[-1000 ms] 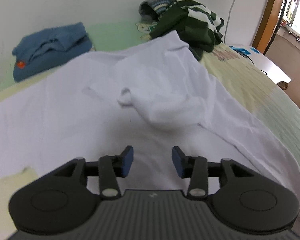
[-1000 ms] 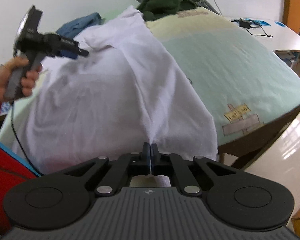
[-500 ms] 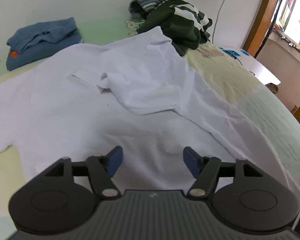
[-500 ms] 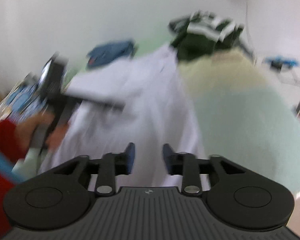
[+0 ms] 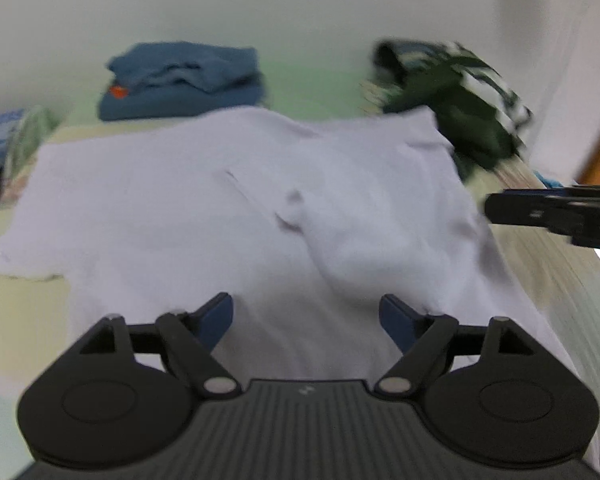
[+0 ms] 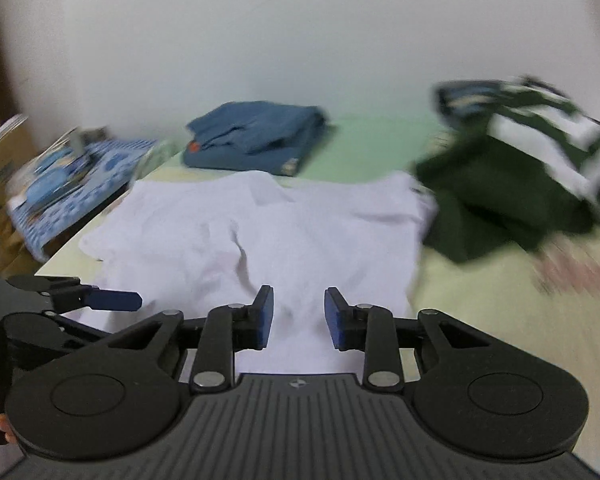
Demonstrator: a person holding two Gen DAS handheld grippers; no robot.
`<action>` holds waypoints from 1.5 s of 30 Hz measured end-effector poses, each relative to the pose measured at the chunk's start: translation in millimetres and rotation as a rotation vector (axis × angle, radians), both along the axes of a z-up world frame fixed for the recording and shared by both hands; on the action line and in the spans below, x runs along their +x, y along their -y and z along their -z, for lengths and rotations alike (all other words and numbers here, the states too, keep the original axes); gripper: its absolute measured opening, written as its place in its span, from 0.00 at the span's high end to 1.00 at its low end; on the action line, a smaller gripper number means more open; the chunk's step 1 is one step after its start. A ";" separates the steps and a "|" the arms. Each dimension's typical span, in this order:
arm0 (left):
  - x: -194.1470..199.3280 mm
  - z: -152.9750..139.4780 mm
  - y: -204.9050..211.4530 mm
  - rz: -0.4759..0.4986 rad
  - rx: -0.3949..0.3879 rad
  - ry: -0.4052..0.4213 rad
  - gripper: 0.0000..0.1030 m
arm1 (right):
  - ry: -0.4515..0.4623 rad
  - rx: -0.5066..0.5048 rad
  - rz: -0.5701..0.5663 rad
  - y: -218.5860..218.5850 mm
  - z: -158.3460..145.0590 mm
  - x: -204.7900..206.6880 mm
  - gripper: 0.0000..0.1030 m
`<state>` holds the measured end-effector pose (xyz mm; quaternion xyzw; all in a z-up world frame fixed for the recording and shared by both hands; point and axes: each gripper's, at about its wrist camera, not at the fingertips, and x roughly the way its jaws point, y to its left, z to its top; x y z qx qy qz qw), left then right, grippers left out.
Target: Fold clothes
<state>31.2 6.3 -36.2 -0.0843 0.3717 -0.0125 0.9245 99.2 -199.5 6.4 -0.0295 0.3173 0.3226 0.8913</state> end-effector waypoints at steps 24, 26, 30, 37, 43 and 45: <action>25.1 12.3 33.7 0.000 0.013 0.083 0.69 | 0.037 -0.172 -0.583 -98.5 19.1 124.7 0.96; 22.5 10.2 36.0 0.004 0.018 0.092 0.76 | 0.051 -0.124 -0.535 -92.2 11.7 127.6 0.97; 18.9 3.7 32.7 -0.030 0.015 0.124 0.84 | 0.064 -0.018 -0.420 -81.2 -0.8 138.7 0.97; 30.7 15.5 24.1 -0.109 0.049 0.043 0.81 | 0.037 -0.078 -0.289 -95.8 31.2 152.4 0.97; 16.5 5.4 4.6 -0.126 -0.023 0.066 0.72 | 0.101 -0.141 -0.211 -89.1 32.7 144.8 0.83; 9.5 2.6 0.1 -0.126 -0.038 0.075 0.69 | 0.089 -0.089 -0.235 -76.8 17.8 130.3 0.81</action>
